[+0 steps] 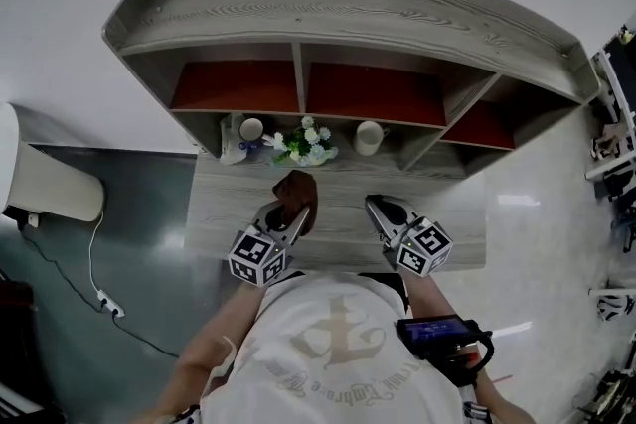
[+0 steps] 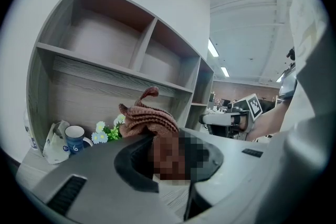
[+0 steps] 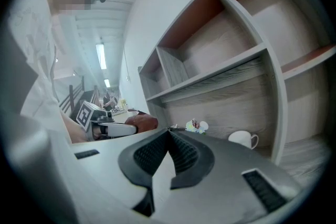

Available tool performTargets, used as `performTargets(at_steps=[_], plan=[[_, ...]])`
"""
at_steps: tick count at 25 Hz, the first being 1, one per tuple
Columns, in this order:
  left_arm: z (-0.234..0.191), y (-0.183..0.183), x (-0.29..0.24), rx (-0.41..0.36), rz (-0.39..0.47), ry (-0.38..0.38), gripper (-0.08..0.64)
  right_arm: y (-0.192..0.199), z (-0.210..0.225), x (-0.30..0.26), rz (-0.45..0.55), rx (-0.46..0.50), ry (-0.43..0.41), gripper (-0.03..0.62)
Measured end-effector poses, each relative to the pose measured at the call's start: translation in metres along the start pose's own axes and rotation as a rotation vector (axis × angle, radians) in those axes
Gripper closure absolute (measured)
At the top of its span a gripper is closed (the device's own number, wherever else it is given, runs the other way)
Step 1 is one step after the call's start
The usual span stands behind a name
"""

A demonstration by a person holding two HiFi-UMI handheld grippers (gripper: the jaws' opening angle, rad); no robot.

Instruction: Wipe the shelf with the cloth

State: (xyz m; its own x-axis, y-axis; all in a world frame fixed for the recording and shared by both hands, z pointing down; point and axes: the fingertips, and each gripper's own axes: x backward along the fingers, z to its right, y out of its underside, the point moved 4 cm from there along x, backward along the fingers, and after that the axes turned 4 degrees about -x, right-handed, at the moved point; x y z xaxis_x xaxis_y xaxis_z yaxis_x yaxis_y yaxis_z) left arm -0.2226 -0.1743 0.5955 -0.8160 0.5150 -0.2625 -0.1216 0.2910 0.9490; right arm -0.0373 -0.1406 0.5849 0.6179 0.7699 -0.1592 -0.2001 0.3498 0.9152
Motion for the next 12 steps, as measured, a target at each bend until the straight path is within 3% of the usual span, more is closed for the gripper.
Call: performTargets(at_steps=[12], plan=[[-0.002,0.002,0.011,-0.002,0.007,-0.013,0.462,0.003,-0.01,-0.002,-0.005,0.0,-0.001,0.589]])
